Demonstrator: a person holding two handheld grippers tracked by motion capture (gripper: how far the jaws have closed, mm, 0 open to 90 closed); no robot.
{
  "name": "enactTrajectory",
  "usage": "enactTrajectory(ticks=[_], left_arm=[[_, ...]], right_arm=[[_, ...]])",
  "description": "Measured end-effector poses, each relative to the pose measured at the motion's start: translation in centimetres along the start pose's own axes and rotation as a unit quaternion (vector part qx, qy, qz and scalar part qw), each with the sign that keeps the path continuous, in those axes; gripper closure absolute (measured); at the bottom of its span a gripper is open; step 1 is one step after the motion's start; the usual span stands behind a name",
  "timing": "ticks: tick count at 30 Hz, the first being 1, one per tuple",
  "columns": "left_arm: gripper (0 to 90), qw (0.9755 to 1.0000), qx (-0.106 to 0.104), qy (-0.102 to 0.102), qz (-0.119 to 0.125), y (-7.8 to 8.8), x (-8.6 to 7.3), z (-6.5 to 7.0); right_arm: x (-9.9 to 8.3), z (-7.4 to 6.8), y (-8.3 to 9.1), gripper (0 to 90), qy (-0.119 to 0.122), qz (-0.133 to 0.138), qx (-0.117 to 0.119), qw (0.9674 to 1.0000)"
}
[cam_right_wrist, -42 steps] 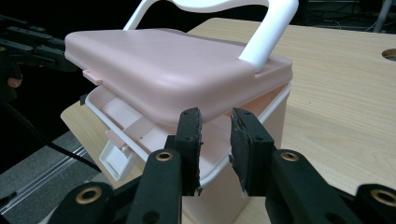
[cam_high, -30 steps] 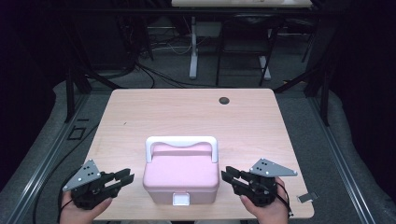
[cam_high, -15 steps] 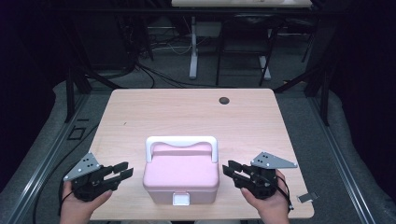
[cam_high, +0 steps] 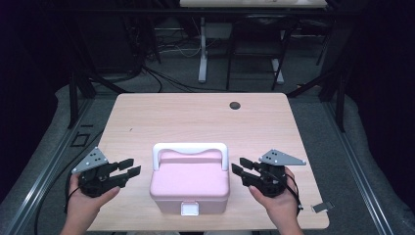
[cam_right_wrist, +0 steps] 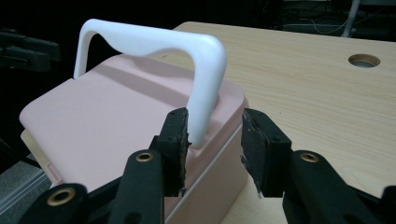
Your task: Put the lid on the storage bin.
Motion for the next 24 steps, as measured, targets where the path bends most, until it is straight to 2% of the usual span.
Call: enactTrajectory(ticks=[6, 10, 12, 20, 21, 22, 24], left_arm=[[53.2, 0.9999, 0.010, 0.003, 0.001, -1.1, 0.5, -1.2], [51.5, 0.9997, 0.021, 0.014, 0.003, -1.6, 0.4, -2.3], [50.7, 0.9994, 0.022, 0.026, -0.001, -1.9, 0.0, -2.8], [49.4, 0.9981, 0.043, 0.040, -0.018, -2.7, -2.4, -4.8], [49.4, 0.9978, 0.047, 0.041, -0.020, -2.8, -2.8, -5.1], [49.4, 0.9976, 0.050, 0.043, -0.021, -2.8, -3.2, -5.3], [49.3, 0.9974, 0.053, 0.041, -0.026, -2.9, -3.6, -5.5]], right_arm=[[0.3, 1.5, -0.6, 56.5, 0.000, -0.006, -0.021, 0.9998], [0.1, 2.8, -1.0, 54.2, -0.008, -0.005, -0.033, 0.9994], [0.0, 3.6, -1.1, 53.7, -0.016, -0.001, -0.038, 0.9992], [-1.5, 6.2, -1.2, 50.9, -0.021, -0.011, -0.086, 0.9960], [-1.7, 6.4, -1.2, 50.9, -0.022, -0.013, -0.089, 0.9957], [-2.0, 6.4, -1.2, 50.9, -0.023, -0.014, -0.075, 0.9968], [-2.6, 6.8, -1.3, 50.9, -0.024, -0.020, -0.087, 0.9957]])
Point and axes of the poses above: each handheld gripper's, and its own axes: y roughly backward along the jaws, x roughly out of its top, z roughly to its right, the point moved 8 cm from there along -y, roughly forward along the jaws, and after that the axes turned 5 degrees about x, right-handed, at the moved point
